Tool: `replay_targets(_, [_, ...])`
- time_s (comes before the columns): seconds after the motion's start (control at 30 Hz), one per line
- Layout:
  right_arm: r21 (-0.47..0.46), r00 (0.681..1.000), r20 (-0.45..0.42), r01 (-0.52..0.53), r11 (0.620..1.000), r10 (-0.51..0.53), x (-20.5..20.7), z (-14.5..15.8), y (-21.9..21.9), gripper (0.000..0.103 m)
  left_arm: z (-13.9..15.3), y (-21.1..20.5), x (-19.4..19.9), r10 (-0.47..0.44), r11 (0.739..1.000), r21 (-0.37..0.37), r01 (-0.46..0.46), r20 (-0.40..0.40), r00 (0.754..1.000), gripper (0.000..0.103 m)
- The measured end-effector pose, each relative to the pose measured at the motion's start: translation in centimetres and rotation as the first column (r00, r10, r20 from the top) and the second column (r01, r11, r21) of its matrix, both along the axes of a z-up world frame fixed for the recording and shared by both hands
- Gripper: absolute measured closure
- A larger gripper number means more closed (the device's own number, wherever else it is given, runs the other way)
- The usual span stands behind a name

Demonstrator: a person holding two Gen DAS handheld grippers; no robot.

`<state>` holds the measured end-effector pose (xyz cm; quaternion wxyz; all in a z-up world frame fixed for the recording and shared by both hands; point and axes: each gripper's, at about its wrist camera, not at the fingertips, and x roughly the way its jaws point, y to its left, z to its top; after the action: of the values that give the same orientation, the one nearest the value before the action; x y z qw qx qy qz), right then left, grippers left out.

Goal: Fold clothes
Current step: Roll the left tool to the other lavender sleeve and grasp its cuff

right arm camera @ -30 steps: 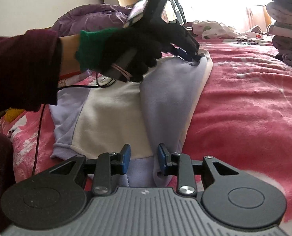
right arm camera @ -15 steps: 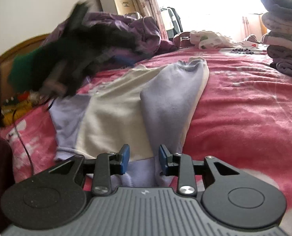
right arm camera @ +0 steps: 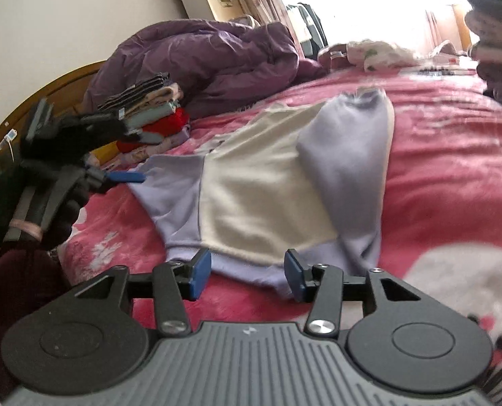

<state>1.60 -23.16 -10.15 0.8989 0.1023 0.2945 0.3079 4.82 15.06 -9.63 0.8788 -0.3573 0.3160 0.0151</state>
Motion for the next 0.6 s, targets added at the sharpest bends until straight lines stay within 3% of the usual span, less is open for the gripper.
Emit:
replay_targets(0.13, [0.019, 0.998, -0.057, 0.003, 1.0, -0.002, 0.1, -0.7, 0.3, 0.046, -1.9, 2.4, -1.6, 0.081, 0.993, -0.087, -0.085, -0.04, 0.996, 0.025])
replay_targets(0.23, [0.013, 0.997, -0.074, -0.003, 1.0, 0.003, 0.1, -1.3, 0.7, 0.039, -2.7, 3.5, -2.2, 0.106, 0.985, -0.133, -0.109, -0.025, 0.994, 0.025])
replay_targets(0.4, [-0.018, 0.998, -0.058, -0.038, 0.999, 0.037, -0.5, -1.6, 1.7, 0.024, -3.0, 5.0, -2.5, 0.192, 0.968, -0.167, -0.186, 0.023, 0.981, 0.028])
replay_targets(0.5, [-0.04, 0.998, -0.048, -0.051, 0.998, 0.05, -0.8, -1.5, 2.0, 0.022, -3.2, 5.7, -1.9, 0.23, 0.961, -0.165, -0.222, 0.03, 0.973, 0.03])
replay_targets(0.6, [0.007, 0.997, -0.071, -0.031, 0.999, 0.032, -0.7, -1.2, 1.3, 0.023, -3.5, 6.4, -1.0, 0.249, 0.957, -0.164, -0.238, 0.048, 0.967, 0.034])
